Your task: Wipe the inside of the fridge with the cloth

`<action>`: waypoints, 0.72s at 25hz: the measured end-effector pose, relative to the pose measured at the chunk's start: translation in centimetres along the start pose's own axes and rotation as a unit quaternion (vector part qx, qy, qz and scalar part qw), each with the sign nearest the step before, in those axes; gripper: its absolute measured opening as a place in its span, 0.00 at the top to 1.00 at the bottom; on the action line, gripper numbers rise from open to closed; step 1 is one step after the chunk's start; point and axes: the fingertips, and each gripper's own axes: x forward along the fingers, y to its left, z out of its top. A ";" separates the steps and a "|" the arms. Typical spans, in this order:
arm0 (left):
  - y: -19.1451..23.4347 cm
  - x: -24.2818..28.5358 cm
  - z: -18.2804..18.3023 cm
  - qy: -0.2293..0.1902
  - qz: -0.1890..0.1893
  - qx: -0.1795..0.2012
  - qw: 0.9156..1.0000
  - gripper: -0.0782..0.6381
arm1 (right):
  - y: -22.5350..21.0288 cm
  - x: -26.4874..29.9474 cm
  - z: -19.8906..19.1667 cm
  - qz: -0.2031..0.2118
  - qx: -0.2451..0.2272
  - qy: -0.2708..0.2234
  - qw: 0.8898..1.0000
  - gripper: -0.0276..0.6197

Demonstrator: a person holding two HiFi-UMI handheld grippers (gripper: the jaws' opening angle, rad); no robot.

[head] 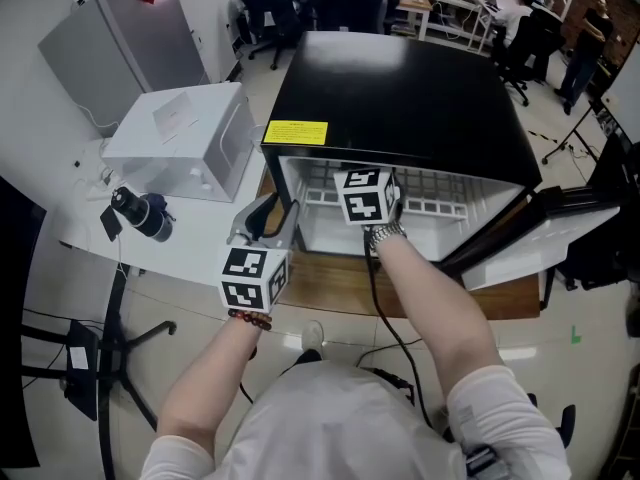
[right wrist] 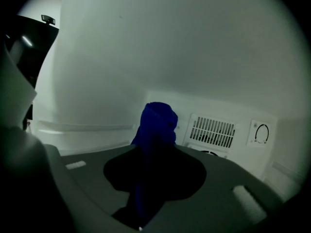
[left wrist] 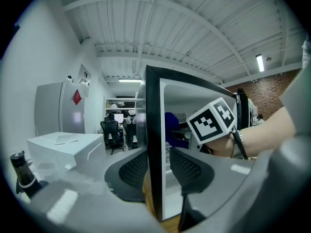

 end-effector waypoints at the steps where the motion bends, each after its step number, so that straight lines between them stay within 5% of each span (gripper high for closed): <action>1: 0.0 0.0 0.0 0.000 0.001 -0.001 1.000 0.70 | -0.3 -0.1 -0.2 -0.001 0.002 0.002 1.000 0.81; 18: -0.1 0.1 0.0 -0.001 0.011 -0.009 1.000 0.68 | -5.0 -1.6 -1.5 -0.038 0.010 0.010 0.999 0.81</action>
